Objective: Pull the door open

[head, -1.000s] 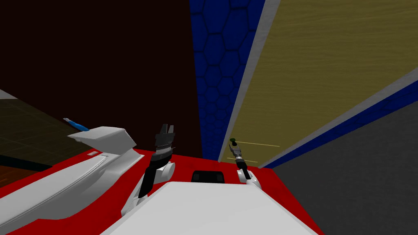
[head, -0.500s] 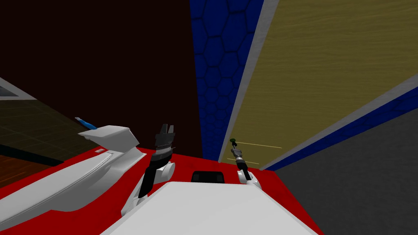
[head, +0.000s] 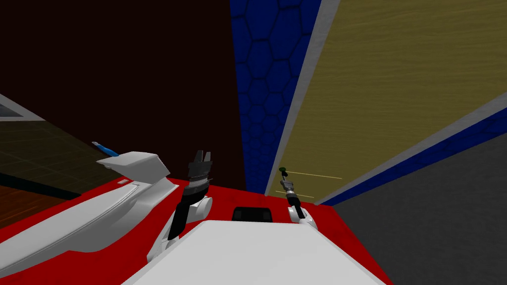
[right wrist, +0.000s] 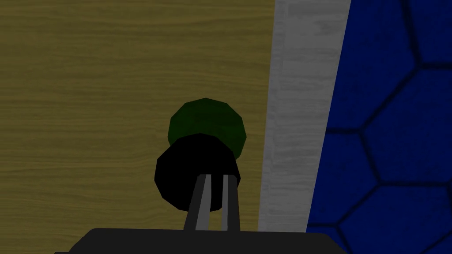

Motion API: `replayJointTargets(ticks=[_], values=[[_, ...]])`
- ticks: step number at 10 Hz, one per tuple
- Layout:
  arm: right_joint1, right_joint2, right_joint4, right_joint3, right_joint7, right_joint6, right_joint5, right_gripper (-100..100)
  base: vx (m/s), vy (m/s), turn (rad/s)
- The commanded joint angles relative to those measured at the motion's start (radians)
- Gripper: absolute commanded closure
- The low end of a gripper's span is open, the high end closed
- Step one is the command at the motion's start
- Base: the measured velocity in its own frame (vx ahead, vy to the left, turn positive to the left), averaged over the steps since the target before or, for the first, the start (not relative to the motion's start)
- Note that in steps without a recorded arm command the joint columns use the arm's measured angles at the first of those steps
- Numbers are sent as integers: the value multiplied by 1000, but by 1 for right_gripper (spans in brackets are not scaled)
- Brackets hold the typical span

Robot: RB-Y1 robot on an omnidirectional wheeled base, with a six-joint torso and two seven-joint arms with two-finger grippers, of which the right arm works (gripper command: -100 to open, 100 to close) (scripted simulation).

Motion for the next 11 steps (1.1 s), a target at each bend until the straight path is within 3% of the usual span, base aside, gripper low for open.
replayJointTargets(ticks=[1,7,11], values=[[-1,-4,-3,2,-3,0,1,-100,-173,40,-24],[-4,-20,-14,10,-15,-1,7,-100,-187,12,-28],[3,-35,-1,-22,-10,-16,-13,-100,143,-17,107]])
